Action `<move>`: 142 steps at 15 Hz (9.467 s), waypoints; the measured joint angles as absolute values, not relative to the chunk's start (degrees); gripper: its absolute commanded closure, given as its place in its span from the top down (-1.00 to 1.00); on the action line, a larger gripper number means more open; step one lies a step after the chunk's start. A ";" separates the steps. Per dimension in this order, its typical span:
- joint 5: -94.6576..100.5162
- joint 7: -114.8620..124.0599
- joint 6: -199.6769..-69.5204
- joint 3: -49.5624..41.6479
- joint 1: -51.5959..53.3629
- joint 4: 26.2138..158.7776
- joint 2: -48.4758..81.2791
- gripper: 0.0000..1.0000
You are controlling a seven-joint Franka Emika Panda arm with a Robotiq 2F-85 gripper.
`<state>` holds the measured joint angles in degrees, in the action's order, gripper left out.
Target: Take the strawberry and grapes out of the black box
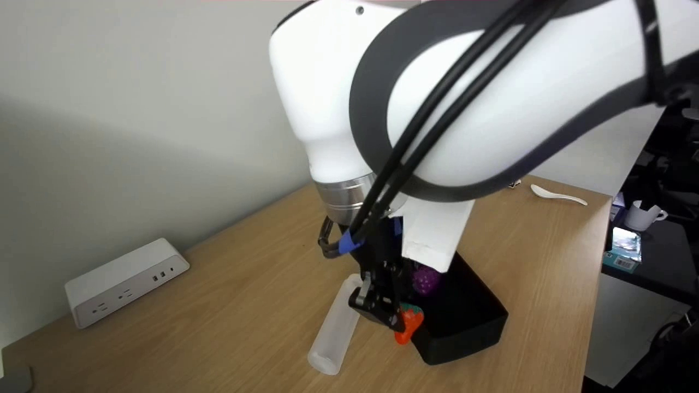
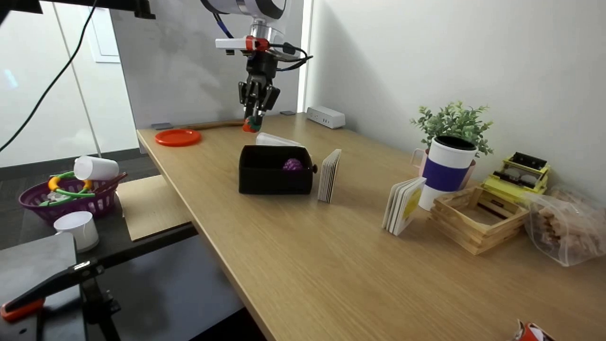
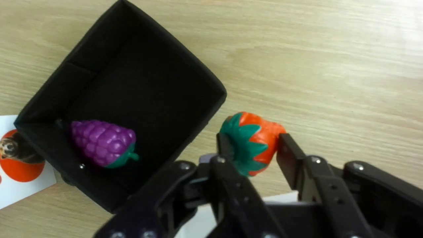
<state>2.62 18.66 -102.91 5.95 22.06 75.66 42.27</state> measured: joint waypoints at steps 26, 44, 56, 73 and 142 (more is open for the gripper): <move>-18.37 2.03 -94.46 9.58 8.29 74.56 48.20 -0.71; -10.63 4.55 -88.97 9.50 14.46 64.65 51.26 -0.71; -11.20 4.50 -88.93 9.49 12.91 64.27 52.36 -0.71; -11.02 6.49 -78.68 9.51 15.17 49.98 61.83 -0.71; 13.20 20.42 -94.61 -1.70 19.57 89.27 40.68 1.00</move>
<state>13.20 20.42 -94.61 -1.70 19.57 89.27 40.68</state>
